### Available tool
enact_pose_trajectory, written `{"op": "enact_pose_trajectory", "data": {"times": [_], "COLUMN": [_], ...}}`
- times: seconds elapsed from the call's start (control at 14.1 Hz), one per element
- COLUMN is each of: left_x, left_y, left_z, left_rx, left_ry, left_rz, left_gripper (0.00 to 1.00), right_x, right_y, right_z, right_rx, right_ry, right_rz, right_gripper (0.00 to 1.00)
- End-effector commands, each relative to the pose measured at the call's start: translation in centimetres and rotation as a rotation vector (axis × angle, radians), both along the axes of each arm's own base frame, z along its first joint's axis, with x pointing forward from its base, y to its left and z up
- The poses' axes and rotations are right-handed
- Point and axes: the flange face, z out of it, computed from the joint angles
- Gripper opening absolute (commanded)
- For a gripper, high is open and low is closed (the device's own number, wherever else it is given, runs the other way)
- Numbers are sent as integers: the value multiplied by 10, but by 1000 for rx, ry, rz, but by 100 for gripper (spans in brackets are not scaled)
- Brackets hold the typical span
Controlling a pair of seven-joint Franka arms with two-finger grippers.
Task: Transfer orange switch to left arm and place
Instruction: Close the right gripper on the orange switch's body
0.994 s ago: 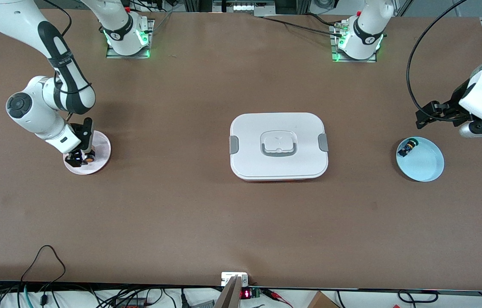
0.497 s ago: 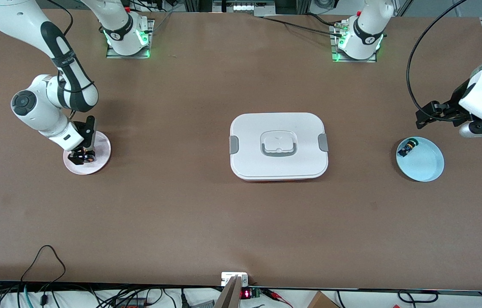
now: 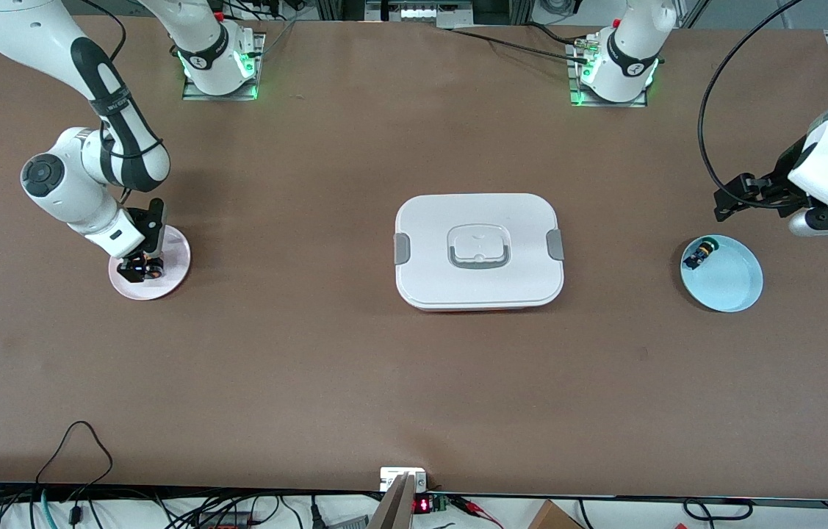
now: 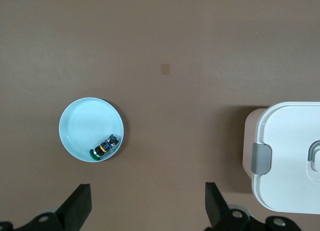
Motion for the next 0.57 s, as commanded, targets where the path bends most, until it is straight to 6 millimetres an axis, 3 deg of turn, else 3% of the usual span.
{"op": "enact_pose_trajectory", "data": {"times": [0.0, 0.5], "left_x": [-2, -2], "left_y": [-1, -1], "left_z": [1, 1], "left_rx": [3, 3], "left_ry": [5, 5], "left_rz": [5, 3], "left_gripper": [100, 100], "right_x": [-5, -5], "right_y": [-5, -5], "right_z": [-3, -8], "right_rx": [-12, -12], "right_ry": [-45, -48], "right_rz": [49, 48], "right_gripper": [100, 100]}}
